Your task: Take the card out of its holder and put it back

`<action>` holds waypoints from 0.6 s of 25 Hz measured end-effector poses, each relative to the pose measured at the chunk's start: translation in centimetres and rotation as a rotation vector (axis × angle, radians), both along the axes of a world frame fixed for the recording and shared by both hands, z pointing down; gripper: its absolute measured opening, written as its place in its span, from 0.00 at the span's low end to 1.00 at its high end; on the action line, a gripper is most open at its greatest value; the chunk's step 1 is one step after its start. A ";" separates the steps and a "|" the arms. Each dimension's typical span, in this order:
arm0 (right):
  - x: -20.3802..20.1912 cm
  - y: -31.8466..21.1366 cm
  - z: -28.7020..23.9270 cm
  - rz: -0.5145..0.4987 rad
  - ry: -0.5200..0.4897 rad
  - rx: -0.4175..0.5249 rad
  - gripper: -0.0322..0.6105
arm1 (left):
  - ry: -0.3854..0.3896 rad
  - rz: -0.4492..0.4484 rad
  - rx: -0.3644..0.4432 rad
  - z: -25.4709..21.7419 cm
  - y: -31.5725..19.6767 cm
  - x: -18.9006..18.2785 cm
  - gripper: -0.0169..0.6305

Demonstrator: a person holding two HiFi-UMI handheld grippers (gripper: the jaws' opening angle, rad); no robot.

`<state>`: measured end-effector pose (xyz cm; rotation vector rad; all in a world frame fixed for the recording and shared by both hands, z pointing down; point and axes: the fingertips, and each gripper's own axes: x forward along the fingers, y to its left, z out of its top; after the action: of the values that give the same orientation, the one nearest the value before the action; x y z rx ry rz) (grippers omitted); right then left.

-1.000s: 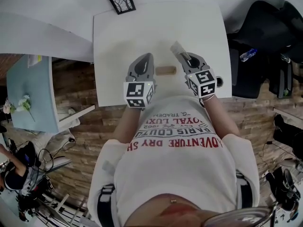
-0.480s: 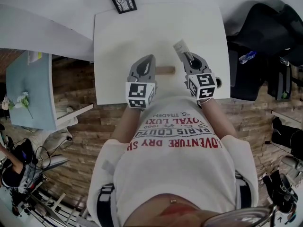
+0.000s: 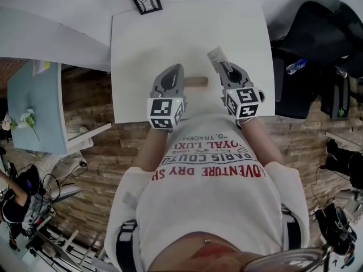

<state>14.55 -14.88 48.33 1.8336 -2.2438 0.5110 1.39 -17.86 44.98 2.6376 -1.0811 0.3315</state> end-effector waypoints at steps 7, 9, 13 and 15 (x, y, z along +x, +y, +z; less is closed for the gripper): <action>-0.8 -0.1 0.4 -0.108 0.004 -0.023 0.11 | 0.000 -0.016 -0.014 0.3 0.5 -0.1 0.06; -1.4 -0.2 0.4 -0.178 0.015 -0.027 0.11 | 0.000 -0.012 -0.021 0.4 0.8 0.0 0.06; -3.5 -0.3 -0.3 -0.375 0.050 -0.006 0.11 | 0.002 -0.041 -0.041 0.8 1.2 -0.7 0.06; -4.5 -0.1 -0.7 -0.474 0.076 0.017 0.11 | 0.002 -0.063 -0.044 1.0 1.1 -1.1 0.06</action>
<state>10.10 -14.97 47.63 1.2322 -2.5142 0.3279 0.31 -16.71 46.01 2.5587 -1.1396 0.3363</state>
